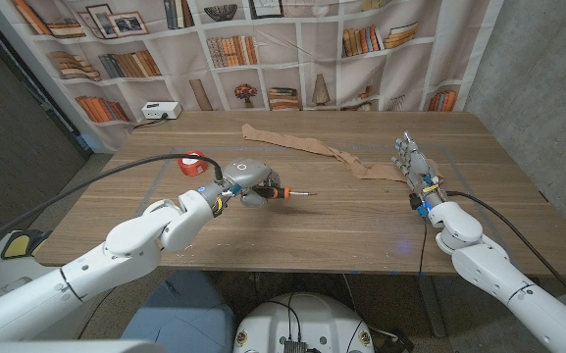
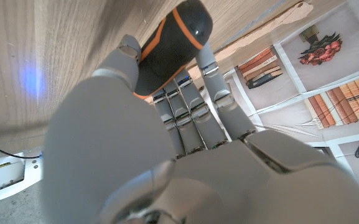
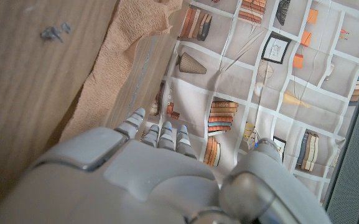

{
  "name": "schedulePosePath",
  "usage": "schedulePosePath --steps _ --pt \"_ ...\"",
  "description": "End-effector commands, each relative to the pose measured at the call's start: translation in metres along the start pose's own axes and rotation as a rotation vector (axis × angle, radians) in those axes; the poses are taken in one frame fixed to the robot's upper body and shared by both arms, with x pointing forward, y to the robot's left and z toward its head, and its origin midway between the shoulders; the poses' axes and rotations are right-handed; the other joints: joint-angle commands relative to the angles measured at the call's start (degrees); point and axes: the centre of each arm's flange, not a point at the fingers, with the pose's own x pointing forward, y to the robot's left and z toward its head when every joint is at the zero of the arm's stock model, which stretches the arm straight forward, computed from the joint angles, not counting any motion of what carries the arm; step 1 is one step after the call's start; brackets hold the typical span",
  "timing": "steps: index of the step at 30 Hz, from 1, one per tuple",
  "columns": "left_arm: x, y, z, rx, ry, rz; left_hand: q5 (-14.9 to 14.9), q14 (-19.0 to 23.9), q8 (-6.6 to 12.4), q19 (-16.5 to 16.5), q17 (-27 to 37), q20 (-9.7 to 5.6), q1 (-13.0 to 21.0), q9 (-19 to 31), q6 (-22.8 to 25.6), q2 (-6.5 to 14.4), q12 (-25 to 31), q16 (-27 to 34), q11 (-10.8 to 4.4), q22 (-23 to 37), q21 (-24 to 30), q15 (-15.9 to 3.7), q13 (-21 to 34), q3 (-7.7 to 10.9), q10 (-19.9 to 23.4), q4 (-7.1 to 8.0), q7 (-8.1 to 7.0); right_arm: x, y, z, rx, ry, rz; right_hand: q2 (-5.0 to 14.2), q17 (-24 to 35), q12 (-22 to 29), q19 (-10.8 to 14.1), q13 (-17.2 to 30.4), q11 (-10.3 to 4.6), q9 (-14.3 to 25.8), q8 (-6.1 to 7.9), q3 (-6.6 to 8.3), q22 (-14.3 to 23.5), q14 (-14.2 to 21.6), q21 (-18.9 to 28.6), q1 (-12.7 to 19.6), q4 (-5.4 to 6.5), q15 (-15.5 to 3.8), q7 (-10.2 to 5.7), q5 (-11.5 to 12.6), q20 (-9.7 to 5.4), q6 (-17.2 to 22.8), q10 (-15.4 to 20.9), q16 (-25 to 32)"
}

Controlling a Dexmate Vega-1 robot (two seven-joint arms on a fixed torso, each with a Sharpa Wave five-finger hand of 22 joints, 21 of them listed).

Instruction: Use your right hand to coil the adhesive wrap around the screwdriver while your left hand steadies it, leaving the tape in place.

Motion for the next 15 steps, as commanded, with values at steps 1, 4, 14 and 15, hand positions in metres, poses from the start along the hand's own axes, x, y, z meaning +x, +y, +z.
schedulePosePath --steps 1,4,14,15 --pt "0.001 -0.004 -0.001 -0.024 0.026 0.022 0.39 1.25 3.09 1.64 0.08 -1.70 11.73 4.79 0.89 12.36 -0.14 0.03 0.08 0.09 0.50 -0.75 0.10 -0.18 0.54 0.16 1.02 -0.006 0.000 0.014 -0.054 -0.032 0.007 0.55 0.23 0.93 0.09 0.23 -0.40 0.32 0.50 0.04 0.30 -1.41 0.20 0.32 -0.59 0.07 0.33 -0.24 0.13 0.85 2.21 0.36" --pt "0.000 -0.005 -0.002 -0.034 0.036 0.025 0.39 1.26 3.07 1.55 0.08 -1.66 11.76 4.79 0.76 12.38 -0.22 -0.02 0.12 0.05 0.65 -0.76 0.10 -0.21 0.59 0.16 1.05 -0.007 -0.001 0.016 -0.066 -0.036 0.008 0.60 0.22 0.96 0.09 0.25 -0.35 0.33 0.56 0.07 0.30 -1.41 0.20 0.38 -0.63 0.04 0.40 -0.24 0.11 1.05 2.37 0.36" --pt "-0.005 -0.006 -0.010 -0.038 0.096 0.047 0.40 1.37 3.19 1.38 0.10 -1.67 11.80 4.72 0.93 12.38 -0.47 -0.11 0.02 -0.10 1.25 -0.80 0.08 -0.36 0.83 0.20 0.80 -0.010 0.000 0.024 -0.150 -0.044 0.015 0.64 0.19 0.72 0.03 0.28 -0.39 0.33 0.61 0.09 0.30 -1.39 0.18 0.50 -0.74 0.01 0.50 -0.25 0.00 1.32 2.00 0.35" --pt "-0.006 -0.006 -0.010 -0.041 0.100 0.049 0.40 1.40 3.20 1.39 0.10 -1.69 11.79 4.71 0.96 12.39 -0.47 -0.11 -0.03 -0.12 1.31 -0.79 0.10 -0.37 0.87 0.21 0.91 -0.010 0.000 0.025 -0.157 -0.044 0.012 0.65 0.19 0.69 0.03 0.28 -0.23 0.33 0.61 0.10 0.30 -1.44 0.18 0.52 -0.76 -0.01 0.51 -0.25 0.00 1.33 1.95 0.34"
